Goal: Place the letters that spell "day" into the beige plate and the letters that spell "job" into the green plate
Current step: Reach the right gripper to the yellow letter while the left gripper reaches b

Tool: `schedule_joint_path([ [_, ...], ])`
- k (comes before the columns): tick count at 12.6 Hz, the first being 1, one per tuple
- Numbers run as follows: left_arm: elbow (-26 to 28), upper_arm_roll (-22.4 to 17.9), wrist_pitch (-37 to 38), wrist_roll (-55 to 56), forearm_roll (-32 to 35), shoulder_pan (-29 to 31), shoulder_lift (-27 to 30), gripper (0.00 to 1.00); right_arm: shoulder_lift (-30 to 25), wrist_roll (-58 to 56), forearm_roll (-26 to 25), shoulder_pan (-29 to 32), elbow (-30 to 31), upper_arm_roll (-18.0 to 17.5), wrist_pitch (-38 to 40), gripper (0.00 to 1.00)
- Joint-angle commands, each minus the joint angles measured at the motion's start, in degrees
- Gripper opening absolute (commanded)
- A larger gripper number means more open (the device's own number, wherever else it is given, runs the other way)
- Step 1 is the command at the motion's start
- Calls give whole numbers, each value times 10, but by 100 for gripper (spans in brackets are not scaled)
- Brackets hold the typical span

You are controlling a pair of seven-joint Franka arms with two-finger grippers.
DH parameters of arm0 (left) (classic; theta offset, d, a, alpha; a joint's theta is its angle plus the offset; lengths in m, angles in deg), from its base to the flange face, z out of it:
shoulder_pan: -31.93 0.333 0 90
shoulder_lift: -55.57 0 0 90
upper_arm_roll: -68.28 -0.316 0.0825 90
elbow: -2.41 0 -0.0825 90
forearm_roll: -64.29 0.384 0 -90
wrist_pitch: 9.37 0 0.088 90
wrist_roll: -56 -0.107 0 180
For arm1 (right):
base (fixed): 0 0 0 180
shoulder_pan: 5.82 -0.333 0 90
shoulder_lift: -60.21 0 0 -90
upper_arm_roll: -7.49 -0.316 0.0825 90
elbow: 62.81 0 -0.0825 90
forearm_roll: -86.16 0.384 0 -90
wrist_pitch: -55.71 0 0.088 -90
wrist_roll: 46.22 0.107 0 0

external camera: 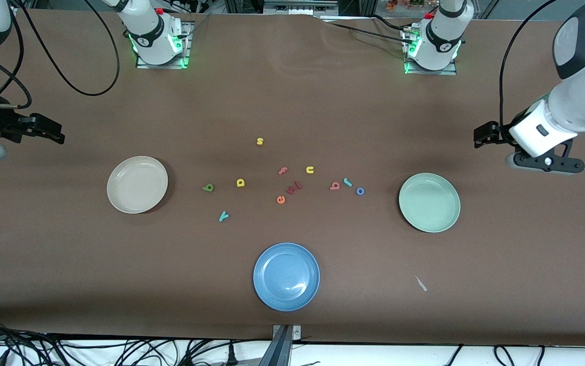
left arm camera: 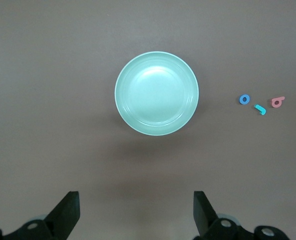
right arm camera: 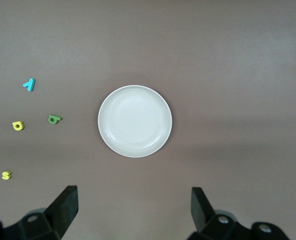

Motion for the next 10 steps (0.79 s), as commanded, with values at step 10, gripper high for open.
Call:
schedule_joint_path([
  [10, -153, 16, -1, -194, -109, -106, -198, 100, 74, 127, 21, -3, 106, -121, -193, 100],
])
